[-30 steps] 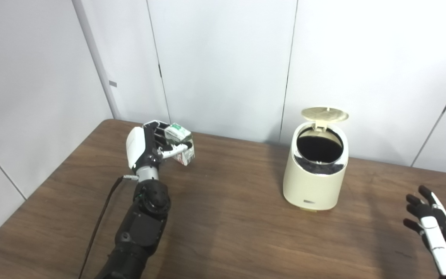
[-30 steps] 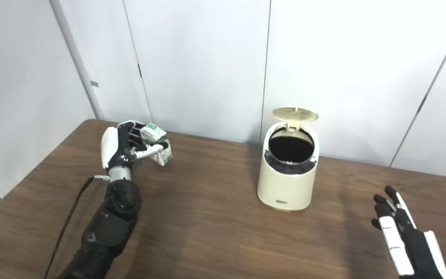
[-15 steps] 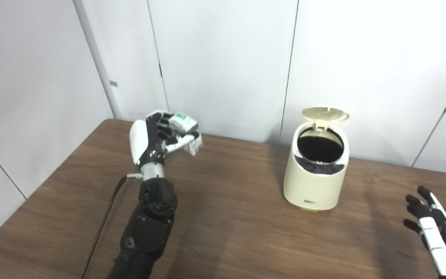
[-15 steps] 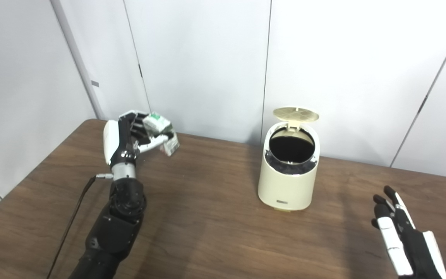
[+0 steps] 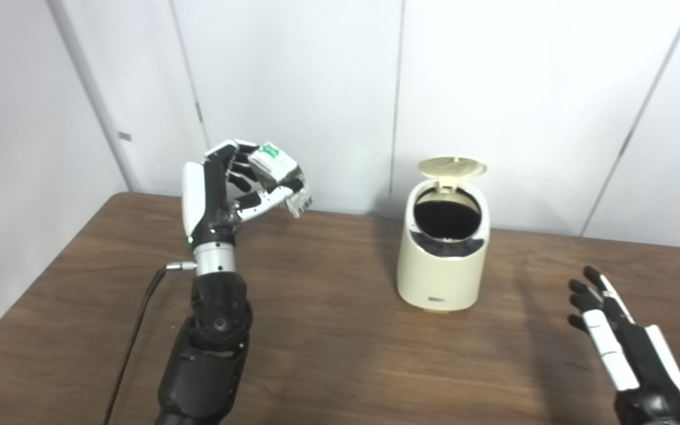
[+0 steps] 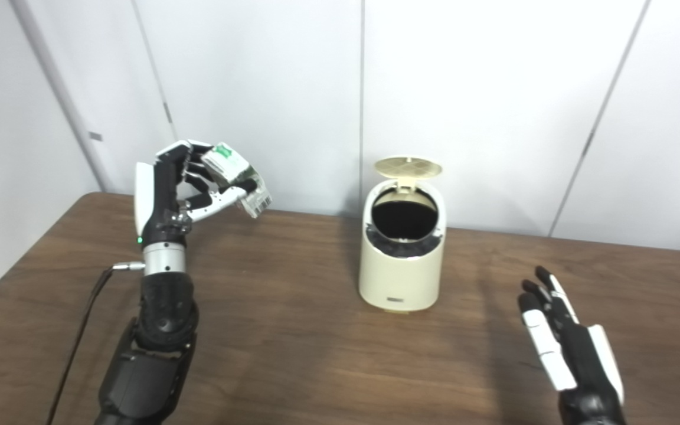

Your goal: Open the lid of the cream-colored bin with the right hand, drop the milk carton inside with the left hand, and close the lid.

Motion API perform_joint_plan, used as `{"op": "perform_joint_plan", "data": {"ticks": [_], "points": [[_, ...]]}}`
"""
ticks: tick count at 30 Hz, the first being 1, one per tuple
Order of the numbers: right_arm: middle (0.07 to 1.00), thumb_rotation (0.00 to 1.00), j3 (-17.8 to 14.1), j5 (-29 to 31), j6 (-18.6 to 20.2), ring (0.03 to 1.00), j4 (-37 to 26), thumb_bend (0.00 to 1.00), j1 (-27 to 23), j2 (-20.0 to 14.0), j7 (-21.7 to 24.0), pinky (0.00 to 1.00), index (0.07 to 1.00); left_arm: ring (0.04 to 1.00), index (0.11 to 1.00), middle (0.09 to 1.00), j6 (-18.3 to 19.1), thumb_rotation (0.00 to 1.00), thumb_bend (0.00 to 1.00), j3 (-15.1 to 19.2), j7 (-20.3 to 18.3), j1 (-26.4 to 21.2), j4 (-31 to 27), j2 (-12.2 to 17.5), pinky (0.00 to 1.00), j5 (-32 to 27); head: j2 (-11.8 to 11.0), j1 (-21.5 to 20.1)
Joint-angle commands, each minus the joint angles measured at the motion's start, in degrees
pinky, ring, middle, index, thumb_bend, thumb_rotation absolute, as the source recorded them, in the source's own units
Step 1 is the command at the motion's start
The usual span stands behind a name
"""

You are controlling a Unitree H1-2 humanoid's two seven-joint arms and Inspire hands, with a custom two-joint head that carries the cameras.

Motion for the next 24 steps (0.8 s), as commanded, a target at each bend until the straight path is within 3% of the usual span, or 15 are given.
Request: {"op": "perform_joint_plan", "data": {"ticks": [1, 12, 24], "points": [[0.916, 0.91, 0.34, -0.36, -2.86, 0.915, -0.66, 0.49, -0.86, 0.44, -0.96, 0.86, 0.974, 0.439, 0.492, 0.481, -0.52, 0.0, 0.48, -0.72, -0.85, -2.33, -4.03, 0.19, 0.34, 1.57, 0.37, -1.2], [0.908, 0.91, 1.49, -1.25, -2.61, 0.911, -1.18, 0.54, -0.9, 1.79, -2.1, 0.85, 0.962, 0.442, 0.492, 0.496, 1.3, 0.0, 0.48, -4.76, -6.8, -3.25, -10.66, -3.32, 0.34, 3.1, 1.43, -4.86], [0.907, 0.9, 3.26, -3.53, -1.71, 0.905, -1.24, 0.53, -1.49, 3.08, -2.84, 0.83, 0.966, 0.446, 0.488, 0.483, -2.44, 0.0, 0.48, -8.67, -7.32, -6.06, -7.44, -6.91, 0.35, 5.08, 1.07, -6.59]]}}
